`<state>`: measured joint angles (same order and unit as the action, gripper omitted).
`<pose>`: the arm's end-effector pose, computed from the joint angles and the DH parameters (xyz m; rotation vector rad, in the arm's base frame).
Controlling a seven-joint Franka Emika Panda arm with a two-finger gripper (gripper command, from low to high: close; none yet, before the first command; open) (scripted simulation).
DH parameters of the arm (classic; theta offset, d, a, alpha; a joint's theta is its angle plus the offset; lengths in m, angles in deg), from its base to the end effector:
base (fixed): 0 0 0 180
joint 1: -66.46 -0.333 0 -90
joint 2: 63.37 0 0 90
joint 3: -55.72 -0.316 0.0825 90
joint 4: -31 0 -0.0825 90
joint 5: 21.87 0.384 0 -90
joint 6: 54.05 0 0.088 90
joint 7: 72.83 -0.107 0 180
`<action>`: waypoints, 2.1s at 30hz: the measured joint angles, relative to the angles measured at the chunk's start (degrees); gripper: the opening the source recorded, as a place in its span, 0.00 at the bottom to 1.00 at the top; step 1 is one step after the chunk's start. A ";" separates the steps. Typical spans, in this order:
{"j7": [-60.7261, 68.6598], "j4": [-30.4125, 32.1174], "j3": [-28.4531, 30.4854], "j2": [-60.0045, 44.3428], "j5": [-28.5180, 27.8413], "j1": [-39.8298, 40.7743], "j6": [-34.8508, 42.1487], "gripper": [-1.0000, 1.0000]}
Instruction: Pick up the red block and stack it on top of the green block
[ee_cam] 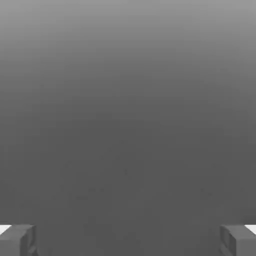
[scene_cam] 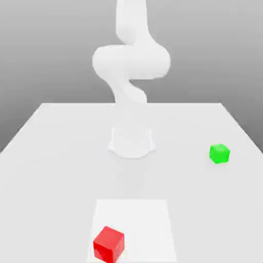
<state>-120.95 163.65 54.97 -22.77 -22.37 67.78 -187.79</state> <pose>0.3806 -0.0022 0.6739 -2.4681 1.1112 -0.9530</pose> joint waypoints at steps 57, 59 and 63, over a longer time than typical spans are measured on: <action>7.76 23.93 -23.80 -33.87 15.38 -23.61 -17.38 0.00; 11.38 26.06 -26.14 -31.46 17.32 -27.92 -17.20 0.00; 18.22 30.39 -30.42 -26.93 20.59 -37.47 -17.07 0.00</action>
<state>-102.73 194.04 24.54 -49.70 -1.77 30.30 -204.87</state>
